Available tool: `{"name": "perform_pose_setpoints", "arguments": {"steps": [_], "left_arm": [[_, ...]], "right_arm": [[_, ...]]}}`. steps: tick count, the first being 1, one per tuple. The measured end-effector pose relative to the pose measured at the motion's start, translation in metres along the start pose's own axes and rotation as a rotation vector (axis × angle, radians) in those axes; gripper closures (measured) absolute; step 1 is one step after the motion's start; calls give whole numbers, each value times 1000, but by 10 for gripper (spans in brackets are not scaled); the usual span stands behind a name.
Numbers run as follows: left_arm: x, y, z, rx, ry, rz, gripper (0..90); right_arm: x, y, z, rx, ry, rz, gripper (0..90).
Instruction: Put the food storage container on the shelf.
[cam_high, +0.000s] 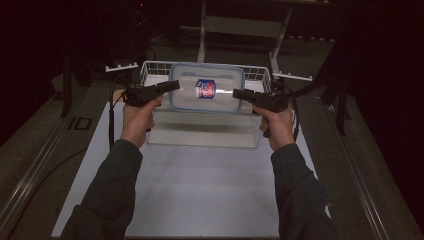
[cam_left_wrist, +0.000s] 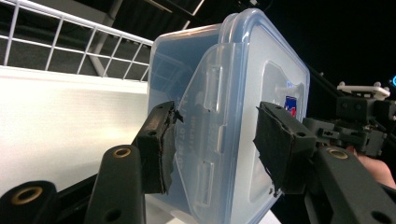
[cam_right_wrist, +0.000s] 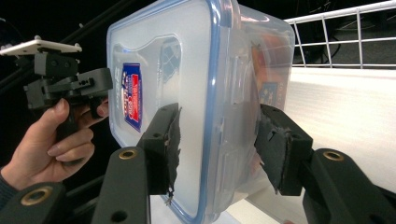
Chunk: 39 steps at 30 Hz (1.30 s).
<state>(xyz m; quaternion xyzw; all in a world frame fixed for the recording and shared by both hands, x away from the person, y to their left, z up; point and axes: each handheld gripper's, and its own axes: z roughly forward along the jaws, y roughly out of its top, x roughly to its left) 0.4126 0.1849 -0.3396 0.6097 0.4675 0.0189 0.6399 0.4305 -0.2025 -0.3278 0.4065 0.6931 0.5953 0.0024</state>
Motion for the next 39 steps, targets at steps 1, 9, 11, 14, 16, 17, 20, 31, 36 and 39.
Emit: {"name": "perform_pose_setpoints", "arguments": {"steps": [1, 9, 11, 14, 16, 17, 20, 31, 36, 39], "left_arm": [[1, 0, 1, -4, 2, -1, 488], [-1, 0, 4, -34, 44, 11, 484], [0, 1, 6, -45, 51, 1, 483], [-1, 0, 7, -44, 66, 10, 473], [0, 0, 8, -46, 124, 20, 463], [1, 0, 7, -52, 135, 27, 483], [2, 1, 10, -40, 177, 53, 568], [-16, -1, -15, -71, 221, 194, 709], [-23, -8, -24, -36, 197, 268, 796], [-32, -19, -28, 31, 172, 350, 822]], "right_arm": [[-1, 0, 0, -1, 1, 2, 504], [-2, 2, 3, -8, -16, 3, 492], [-3, 1, 4, -15, -19, 11, 489], [-4, 2, 5, -18, -29, 10, 473], [-4, 0, 8, -2, -68, -25, 490], [-4, 0, 10, 4, -79, -20, 481], [-7, -1, 12, -60, -87, 34, 506], [12, 0, 4, -72, -195, -139, 524], [27, -2, -7, -60, -188, -247, 568], [40, -10, -11, -2, -178, -320, 591]]}}
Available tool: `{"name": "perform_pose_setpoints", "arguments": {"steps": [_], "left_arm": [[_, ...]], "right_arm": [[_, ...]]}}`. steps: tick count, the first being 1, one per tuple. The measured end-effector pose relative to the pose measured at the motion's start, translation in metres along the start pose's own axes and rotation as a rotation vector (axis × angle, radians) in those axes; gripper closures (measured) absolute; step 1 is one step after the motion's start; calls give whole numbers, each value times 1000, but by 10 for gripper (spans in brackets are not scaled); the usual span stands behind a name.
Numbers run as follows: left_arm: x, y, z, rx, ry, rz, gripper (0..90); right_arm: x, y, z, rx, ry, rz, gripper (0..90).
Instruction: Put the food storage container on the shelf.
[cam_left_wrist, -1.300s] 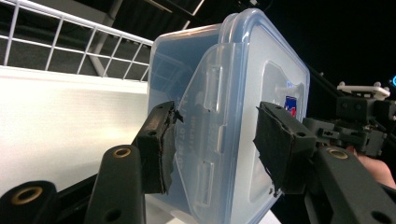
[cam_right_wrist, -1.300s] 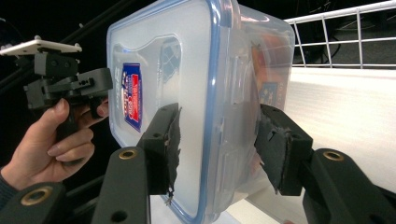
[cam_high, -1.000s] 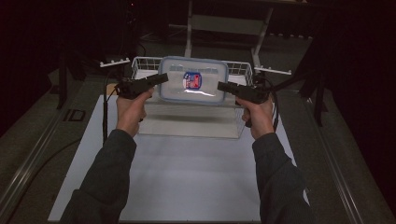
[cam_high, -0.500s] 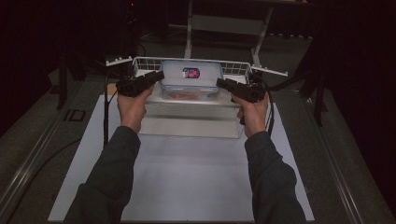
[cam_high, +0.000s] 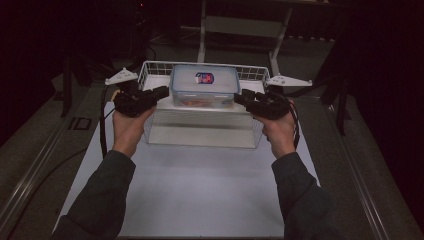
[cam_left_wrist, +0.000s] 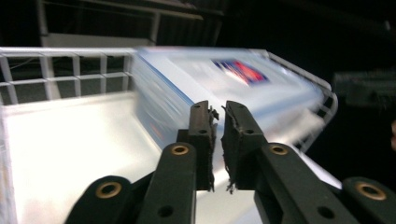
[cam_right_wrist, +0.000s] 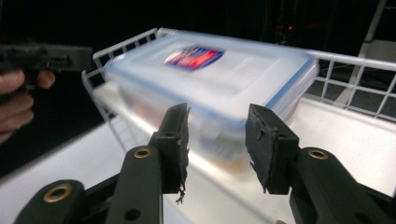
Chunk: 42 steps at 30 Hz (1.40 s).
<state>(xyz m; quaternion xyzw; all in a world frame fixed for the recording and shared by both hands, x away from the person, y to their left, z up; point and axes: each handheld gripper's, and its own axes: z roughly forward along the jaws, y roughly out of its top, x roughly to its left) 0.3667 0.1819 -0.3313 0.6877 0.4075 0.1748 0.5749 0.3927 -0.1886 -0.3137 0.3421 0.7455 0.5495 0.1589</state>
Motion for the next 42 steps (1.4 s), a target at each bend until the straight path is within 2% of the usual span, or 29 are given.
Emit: {"name": "perform_pose_setpoints", "arguments": {"steps": [1, 2, 3, 4, 5, 6, 7, 8, 11, 13, 15, 16, 17, 18, 20, 21, 22, 25, 26, 30, 33, 39, 42], "left_arm": [[0, 0, 0, 0, 0, 0, 821], [-7, -5, -4, 20, -11, 31, 821], [-7, -5, -4, 20, -11, 31, 815], [-14, -9, -8, 47, -9, 73, 800], [-14, -9, -8, 47, -9, 73, 792], [-21, -13, -12, 65, -7, 111, 782], [-21, -13, -12, 65, -7, 111, 768], [-27, -17, -17, 87, -3, 141, 750], [-32, -21, -23, 110, 1, 158, 700], [-37, -30, -31, 150, 14, 180, 661], [-39, -34, -33, 161, 19, 189, 617], [-41, -43, -37, 189, 34, 214, 600], [-41, -43, -37, 189, 34, 214, 585], [-42, -52, -41, 210, 38, 221, 568], [-42, -59, -45, 220, 48, 218, 533], [-42, -59, -45, 220, 48, 218, 521], [-42, -66, -49, 221, 52, 206, 509], [-42, -70, -52, 221, 57, 198, 485], [-43, -77, -56, 225, 69, 197, 461], [-45, -97, -68, 242, 108, 220, 431], [-44, -107, -76, 241, 120, 220, 414], [-38, -133, -91, 229, 142, 198, 398], [-36, -139, -95, 221, 143, 185, 395]], "right_arm": [[4, -2, -2, 12, 10, -18, 591], [8, -4, -3, 25, 12, -39, 590], [12, -6, -4, 41, 10, -63, 589], [16, -9, -6, 53, 10, -82, 585], [19, -11, -7, 64, 14, -100, 576], [22, -13, -8, 71, 18, -111, 563], [22, -13, -8, 71, 18, -111, 563], [29, -18, -11, 92, 17, -145, 543], [36, -25, -15, 111, 26, -166, 533], [43, -35, -19, 132, 34, -184, 515], [45, -39, -21, 139, 27, -195, 509], [49, -47, -24, 168, 1, -229, 495], [49, -47, -24, 168, 1, -229, 495], [53, -55, -27, 191, -21, -267, 485], [54, -63, -30, 206, -30, -286, 470], [54, -63, -30, 206, -30, -286, 470], [54, -74, -35, 217, -28, -276, 466], [54, -77, -36, 217, -27, -271, 459], [52, -91, -44, 216, -38, -250, 452], [48, -106, -56, 216, -41, -220, 437], [45, -117, -65, 215, -44, -200, 426], [41, -137, -79, 208, -50, -147, 410], [40, -143, -82, 207, -52, -128, 405]]}}
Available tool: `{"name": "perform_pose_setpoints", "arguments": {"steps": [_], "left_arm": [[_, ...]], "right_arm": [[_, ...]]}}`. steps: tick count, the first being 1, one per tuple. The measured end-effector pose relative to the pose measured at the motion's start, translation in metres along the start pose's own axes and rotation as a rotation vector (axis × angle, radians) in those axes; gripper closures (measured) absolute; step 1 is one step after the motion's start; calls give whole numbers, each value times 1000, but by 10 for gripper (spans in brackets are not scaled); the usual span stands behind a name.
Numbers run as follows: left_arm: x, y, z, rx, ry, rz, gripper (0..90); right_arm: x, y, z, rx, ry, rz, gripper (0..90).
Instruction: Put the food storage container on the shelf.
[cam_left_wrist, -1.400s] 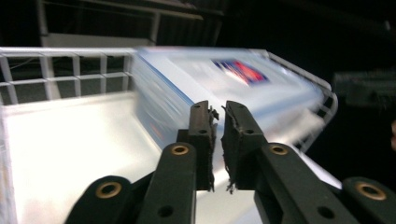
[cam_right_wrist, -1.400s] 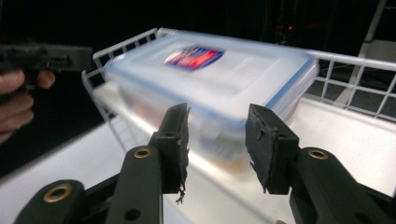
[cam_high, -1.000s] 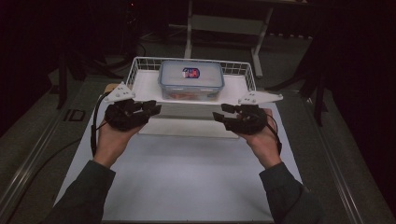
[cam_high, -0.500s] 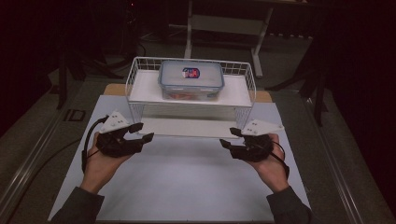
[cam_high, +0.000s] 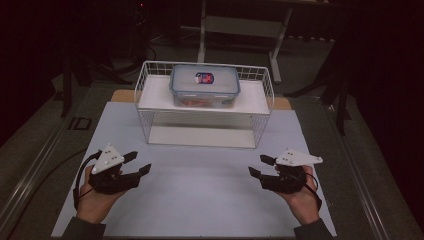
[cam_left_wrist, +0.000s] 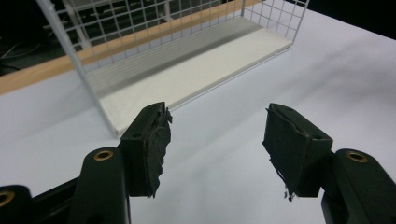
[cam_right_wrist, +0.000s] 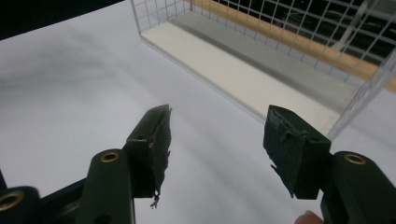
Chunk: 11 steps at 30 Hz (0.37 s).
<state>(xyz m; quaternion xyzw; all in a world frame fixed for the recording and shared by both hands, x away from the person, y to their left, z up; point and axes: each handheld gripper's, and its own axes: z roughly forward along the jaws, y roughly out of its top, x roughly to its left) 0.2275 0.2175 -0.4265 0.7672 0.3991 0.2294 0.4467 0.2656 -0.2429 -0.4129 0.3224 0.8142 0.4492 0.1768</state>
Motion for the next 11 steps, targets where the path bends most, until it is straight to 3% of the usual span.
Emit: {"name": "perform_pose_setpoints", "arguments": {"steps": [5, 11], "left_arm": [[6, -25, -5, -13, 27, -35, 392], [13, -41, -8, -14, 54, -57, 383]], "right_arm": [[-2, -20, -2, 8, -5, 31, 395], [-5, -40, -3, -9, -18, 68, 360]]}}
